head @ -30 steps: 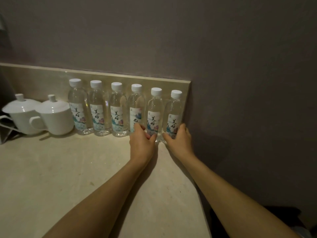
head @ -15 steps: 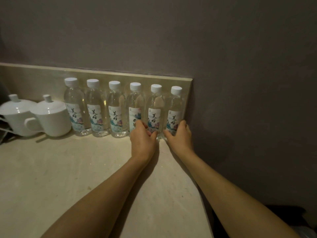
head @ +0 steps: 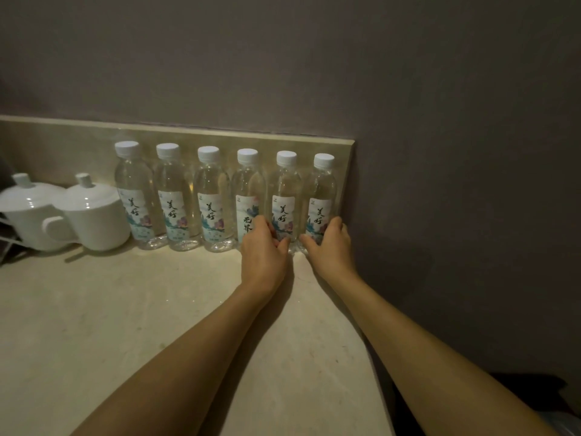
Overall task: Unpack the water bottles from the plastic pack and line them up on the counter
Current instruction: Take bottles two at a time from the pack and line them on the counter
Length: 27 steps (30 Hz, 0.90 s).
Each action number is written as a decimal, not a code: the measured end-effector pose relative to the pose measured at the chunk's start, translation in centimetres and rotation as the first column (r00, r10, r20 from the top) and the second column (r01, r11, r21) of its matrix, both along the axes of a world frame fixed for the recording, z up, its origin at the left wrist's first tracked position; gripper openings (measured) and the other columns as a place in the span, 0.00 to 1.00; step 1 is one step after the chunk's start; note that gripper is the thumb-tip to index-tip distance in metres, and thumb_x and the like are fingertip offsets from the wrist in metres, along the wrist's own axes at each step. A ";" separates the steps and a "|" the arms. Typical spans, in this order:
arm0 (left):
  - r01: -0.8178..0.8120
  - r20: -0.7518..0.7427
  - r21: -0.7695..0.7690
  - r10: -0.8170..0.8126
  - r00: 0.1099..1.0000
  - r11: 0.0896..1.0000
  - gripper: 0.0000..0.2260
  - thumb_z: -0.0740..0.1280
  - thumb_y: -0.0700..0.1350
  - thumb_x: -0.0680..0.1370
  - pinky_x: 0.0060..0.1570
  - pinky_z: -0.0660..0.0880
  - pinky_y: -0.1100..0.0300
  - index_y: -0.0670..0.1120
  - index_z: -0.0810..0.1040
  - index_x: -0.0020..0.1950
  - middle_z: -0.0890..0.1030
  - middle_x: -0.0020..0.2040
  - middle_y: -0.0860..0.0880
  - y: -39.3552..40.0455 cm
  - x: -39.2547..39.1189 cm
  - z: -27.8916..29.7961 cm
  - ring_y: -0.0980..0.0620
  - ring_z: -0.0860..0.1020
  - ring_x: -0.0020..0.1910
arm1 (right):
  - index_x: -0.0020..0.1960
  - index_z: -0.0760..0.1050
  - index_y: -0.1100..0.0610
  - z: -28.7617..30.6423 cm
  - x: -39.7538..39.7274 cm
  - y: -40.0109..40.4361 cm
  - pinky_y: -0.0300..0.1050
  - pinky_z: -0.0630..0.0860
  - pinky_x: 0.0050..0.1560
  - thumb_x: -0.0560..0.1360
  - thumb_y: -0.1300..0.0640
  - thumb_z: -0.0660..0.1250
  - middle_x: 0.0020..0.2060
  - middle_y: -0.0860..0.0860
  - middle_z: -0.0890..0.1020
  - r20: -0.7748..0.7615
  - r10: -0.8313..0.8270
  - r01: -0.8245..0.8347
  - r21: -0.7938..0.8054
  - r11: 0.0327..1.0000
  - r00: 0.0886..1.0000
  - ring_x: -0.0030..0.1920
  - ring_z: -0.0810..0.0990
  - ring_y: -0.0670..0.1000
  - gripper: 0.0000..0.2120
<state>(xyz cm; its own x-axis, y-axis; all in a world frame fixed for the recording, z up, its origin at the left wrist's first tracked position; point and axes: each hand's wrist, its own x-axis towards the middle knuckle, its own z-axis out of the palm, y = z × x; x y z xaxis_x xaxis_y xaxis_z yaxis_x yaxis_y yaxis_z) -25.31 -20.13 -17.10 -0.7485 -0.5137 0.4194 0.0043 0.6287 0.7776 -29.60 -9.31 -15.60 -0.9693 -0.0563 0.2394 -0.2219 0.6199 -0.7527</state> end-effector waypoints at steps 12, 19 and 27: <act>-0.008 0.097 -0.003 0.008 0.995 1.000 0.07 0.68 0.48 0.79 0.48 0.81 0.46 0.46 0.75 0.53 0.83 0.46 0.49 0.2 2.2 2.0 0.47 0.82 0.45 | 0.69 0.63 0.63 0.5 1.1 0.7 0.42 0.68 0.53 0.75 0.51 0.70 0.66 0.60 0.68 0.037 0.028 -0.026 -0.056 0.998 0.999 0.66 0.71 0.59 0.29; 0.010 0.100 -0.022 -0.007 0.995 1.000 0.06 0.67 0.49 0.78 0.46 0.80 0.51 0.47 0.78 0.49 0.80 0.41 0.53 0.4 4.3 3.3 0.49 0.80 0.45 | 0.68 0.66 0.61 1.1 2.4 1.0 0.43 0.69 0.54 0.75 0.54 0.70 0.64 0.58 0.70 0.008 0.015 -0.014 -0.096 0.995 1.000 0.63 0.73 0.57 0.26; 0.144 0.075 0.137 -0.156 0.985 0.980 0.11 0.63 0.49 0.81 0.50 0.81 0.45 0.44 0.80 0.49 0.84 0.43 0.46 1.0 5.7 2.7 0.45 0.83 0.44 | 0.64 0.69 0.60 1.4 5.8 1.5 0.48 0.70 0.59 0.76 0.55 0.67 0.59 0.57 0.73 -0.062 -0.068 0.060 -0.114 0.992 0.996 0.59 0.74 0.56 0.19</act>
